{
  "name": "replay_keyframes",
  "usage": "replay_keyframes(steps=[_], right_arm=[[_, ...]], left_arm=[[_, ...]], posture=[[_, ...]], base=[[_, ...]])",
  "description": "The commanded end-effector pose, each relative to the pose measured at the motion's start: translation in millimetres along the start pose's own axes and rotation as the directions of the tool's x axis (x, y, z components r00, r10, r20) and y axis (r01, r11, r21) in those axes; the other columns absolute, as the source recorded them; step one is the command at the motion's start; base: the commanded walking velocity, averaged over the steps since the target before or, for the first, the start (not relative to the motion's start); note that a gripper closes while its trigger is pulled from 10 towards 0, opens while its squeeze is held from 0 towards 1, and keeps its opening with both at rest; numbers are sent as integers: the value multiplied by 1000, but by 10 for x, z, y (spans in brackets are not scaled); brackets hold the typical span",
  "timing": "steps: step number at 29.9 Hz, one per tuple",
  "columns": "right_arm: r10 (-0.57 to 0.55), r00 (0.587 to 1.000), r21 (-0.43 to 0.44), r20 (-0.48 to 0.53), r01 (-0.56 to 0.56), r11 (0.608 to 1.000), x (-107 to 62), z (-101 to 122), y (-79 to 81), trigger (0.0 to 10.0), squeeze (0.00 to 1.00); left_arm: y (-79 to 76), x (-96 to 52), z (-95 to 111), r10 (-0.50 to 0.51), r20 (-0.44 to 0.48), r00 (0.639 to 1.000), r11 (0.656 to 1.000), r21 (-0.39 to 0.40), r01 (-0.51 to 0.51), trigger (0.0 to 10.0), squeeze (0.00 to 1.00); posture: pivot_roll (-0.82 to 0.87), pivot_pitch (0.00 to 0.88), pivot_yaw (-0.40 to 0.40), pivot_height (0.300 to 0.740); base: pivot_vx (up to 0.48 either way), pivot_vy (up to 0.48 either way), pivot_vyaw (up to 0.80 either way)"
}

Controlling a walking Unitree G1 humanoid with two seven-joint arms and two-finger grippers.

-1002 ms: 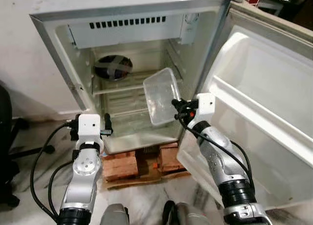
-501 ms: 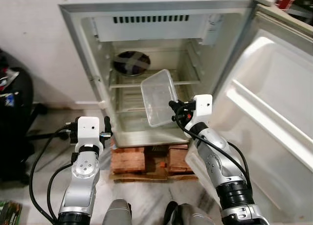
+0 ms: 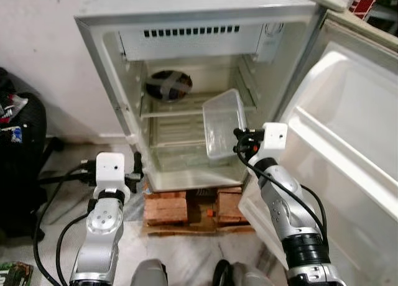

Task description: Restocking fridge

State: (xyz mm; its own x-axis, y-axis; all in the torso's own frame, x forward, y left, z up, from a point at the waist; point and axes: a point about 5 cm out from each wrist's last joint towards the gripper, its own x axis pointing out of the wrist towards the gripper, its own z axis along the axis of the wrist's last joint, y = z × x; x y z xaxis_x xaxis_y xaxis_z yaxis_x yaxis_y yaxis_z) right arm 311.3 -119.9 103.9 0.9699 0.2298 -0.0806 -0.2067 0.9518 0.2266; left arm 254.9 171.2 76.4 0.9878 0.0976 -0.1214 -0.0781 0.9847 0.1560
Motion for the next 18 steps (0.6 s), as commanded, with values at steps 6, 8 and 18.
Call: replay_keyframes(steps=[6, 8, 18], right_arm=[[1, 1000, 1, 9, -1, 1000, 49, 24, 29, 10000, 0], [7, 1000, -1, 6, -7, 1000, 49, 15, 46, 10000, 0], [4, 1000, -2, 7, -4, 1000, 66, 14, 36, 10000, 0]], left_arm=[[15, -23, -1, 7, -5, 1000, 1000, -1, -7, 10000, 0], [18, -22, 0, 10, -4, 1000, 1000, -3, -10, 10000, 0], [1, -5, -1, 5, -3, 1000, 1000, -4, -5, 10000, 0]], posture=[[116, 100, -23, 740], [116, 100, -23, 740], [112, 99, -21, 740]], base=[[127, 0, 0], [289, 0, 0], [308, 0, 0]])
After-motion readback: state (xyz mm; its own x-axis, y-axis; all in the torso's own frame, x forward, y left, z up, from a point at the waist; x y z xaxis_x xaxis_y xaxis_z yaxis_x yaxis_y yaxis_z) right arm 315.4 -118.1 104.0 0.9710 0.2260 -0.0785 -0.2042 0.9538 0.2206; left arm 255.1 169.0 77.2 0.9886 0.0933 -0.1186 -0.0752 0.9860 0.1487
